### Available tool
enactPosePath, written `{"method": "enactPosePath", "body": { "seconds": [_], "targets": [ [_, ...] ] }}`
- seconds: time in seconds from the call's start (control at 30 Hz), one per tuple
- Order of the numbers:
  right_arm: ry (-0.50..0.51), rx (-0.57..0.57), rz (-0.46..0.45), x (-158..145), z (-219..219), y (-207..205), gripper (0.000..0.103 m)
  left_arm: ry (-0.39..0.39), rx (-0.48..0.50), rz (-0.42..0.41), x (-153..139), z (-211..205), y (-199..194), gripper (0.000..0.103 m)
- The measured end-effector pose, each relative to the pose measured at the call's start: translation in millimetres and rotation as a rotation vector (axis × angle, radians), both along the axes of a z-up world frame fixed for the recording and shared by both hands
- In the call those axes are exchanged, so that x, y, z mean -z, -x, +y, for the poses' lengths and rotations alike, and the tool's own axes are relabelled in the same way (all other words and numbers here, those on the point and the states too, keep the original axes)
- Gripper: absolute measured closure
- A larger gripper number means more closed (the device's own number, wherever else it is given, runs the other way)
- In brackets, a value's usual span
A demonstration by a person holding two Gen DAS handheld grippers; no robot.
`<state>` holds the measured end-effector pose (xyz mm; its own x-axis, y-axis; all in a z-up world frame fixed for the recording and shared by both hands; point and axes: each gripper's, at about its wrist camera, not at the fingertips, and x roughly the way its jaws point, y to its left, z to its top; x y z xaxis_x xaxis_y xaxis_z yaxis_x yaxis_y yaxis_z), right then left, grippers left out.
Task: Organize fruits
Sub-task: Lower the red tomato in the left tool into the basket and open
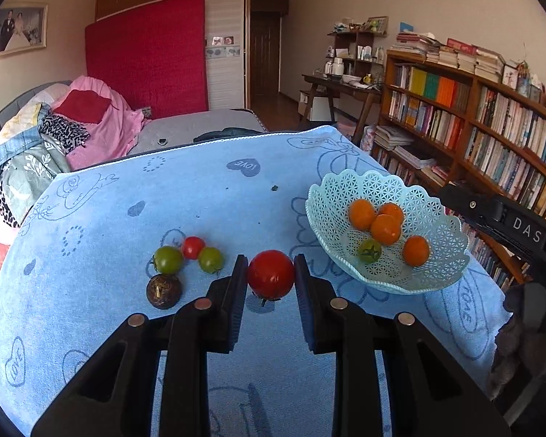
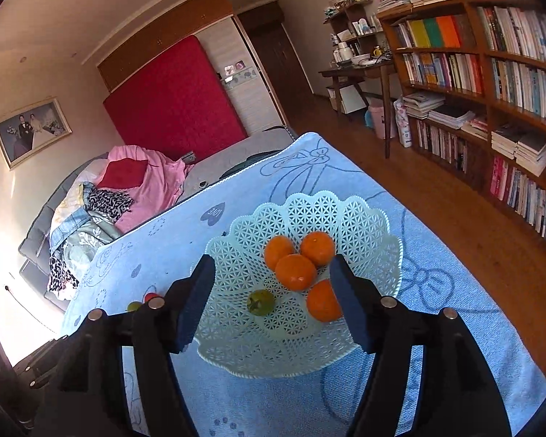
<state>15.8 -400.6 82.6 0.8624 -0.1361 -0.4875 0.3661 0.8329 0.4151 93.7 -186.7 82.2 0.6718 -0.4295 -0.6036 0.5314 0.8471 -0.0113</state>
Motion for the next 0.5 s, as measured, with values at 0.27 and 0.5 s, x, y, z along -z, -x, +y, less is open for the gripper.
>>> {"method": "enactPosePath", "body": {
  "seconds": [0.27, 0.5],
  "targets": [
    [-0.011, 0.029, -0.001, 0.3, -8.6, 3.2, 0.029, 0.011, 0.094, 0.023, 2.4, -34.5, -2.2, 0.077],
    [-0.017, 0.052, -0.008, -1.0, -15.1, 5.2, 0.029, 0.0, 0.143, 0.046, 7.4, -61.9, -10.5, 0.077]
  ]
}}
